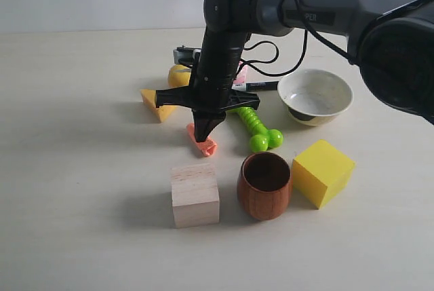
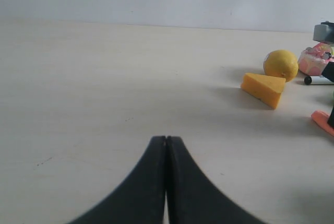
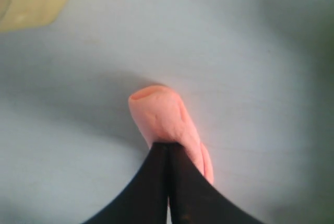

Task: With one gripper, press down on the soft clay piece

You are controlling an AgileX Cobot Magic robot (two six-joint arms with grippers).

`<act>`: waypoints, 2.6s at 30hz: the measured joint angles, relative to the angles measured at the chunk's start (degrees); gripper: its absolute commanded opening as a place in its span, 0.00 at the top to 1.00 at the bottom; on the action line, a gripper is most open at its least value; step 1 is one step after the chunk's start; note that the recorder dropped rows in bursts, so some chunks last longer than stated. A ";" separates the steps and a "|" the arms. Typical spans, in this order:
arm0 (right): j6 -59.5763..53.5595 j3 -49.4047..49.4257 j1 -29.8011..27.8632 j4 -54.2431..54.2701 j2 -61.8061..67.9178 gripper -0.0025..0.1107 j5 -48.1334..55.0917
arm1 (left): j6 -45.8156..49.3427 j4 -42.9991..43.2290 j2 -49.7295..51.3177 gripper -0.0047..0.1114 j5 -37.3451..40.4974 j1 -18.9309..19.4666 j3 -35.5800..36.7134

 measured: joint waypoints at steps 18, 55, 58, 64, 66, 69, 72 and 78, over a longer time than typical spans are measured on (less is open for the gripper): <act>-0.11 -0.13 -0.60 1.29 0.41 0.98 0.23 | 0.00 0.00 0.00 0.96 0.00 0.00 0.00; -0.44 -5.38 -1.05 2.70 3.44 0.98 5.59 | 0.00 0.00 0.00 0.96 0.00 0.00 0.00; -0.44 -5.38 -1.05 1.81 3.20 0.98 5.59 | 0.00 0.00 0.00 0.96 0.00 0.00 0.00; -0.44 -5.05 -0.58 0.55 2.24 0.98 4.85 | 0.00 0.00 0.00 0.96 0.00 0.00 0.00; -0.44 -4.71 -0.58 0.31 1.88 0.98 4.52 | 0.00 0.00 0.00 0.96 0.00 0.00 0.00; -0.44 -4.60 -0.44 0.08 1.17 0.98 4.14 | 0.00 0.00 0.00 0.96 0.00 0.00 0.00; -0.44 -4.36 -0.30 -0.41 0.70 0.98 3.68 | 0.00 0.00 0.00 0.96 0.00 0.00 0.00; -0.90 -3.83 -0.13 -0.98 -0.07 0.98 3.04 | 0.00 0.00 0.00 0.96 0.00 0.00 0.00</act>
